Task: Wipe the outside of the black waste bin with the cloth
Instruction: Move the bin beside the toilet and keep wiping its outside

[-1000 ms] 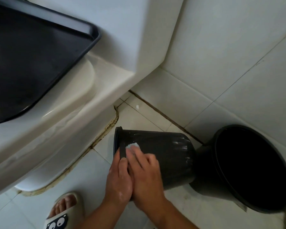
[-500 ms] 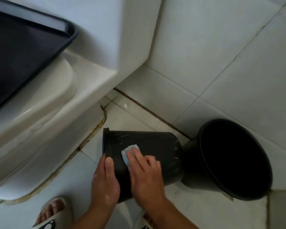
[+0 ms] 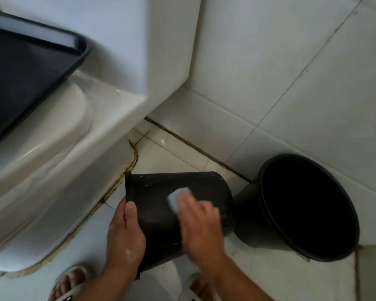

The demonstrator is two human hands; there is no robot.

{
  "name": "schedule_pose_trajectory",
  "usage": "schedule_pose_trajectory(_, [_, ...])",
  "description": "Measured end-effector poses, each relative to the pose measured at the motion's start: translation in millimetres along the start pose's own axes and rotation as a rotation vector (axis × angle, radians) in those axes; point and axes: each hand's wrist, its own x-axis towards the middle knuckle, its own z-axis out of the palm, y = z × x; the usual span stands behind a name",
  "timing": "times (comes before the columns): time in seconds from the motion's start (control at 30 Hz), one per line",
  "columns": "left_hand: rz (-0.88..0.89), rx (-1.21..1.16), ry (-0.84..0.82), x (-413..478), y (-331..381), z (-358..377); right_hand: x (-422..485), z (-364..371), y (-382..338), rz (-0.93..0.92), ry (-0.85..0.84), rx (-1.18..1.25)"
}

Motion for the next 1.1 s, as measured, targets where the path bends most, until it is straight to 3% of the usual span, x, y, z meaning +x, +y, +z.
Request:
schedule_pose_trajectory(0.1, [-0.001, -0.004, -0.041, 2, -3, 0, 19, -7, 57, 0.453, 0.098, 0.024])
schedule_pose_trajectory(0.17, [-0.003, 0.0, -0.041, 3, -2, 2, 31, -8, 60, 0.577, 0.097, 0.036])
schedule_pose_trajectory(0.37, [-0.005, 0.021, -0.015, -4, -2, -1, 49, -11, 21, 0.137, -0.067, -0.01])
schedule_pose_trajectory(0.5, [-0.014, 0.018, -0.023, -7, -7, 1, 61, -13, 81, 0.425, -0.031, -0.034])
schedule_pose_trajectory(0.57, [-0.019, 0.023, -0.018, -5, -9, 2, 62, -14, 69, 0.536, -0.003, -0.025])
schedule_pose_trajectory(0.63, [-0.018, 0.019, -0.015, -4, -9, 1, 53, -13, 27, 0.437, -0.02, -0.015])
schedule_pose_trajectory(0.7, [-0.021, 0.017, -0.012, -3, -8, 1, 31, -13, -8, 0.223, -0.098, 0.029])
schedule_pose_trajectory(0.77, [-0.031, 0.02, -0.017, -3, -10, 1, 27, -13, 2, 0.112, -0.111, 0.037])
schedule_pose_trajectory(0.93, [-0.055, -0.019, -0.057, -2, -10, 0, 51, -16, 64, 0.515, 0.008, -0.017])
schedule_pose_trajectory(1.0, [-0.069, -0.023, -0.053, -2, -7, 1, 47, -11, 29, 0.42, 0.013, 0.002])
schedule_pose_trajectory(1.1, [-0.059, 0.006, -0.031, 6, -3, -1, 17, -6, -41, 0.045, -0.081, 0.113])
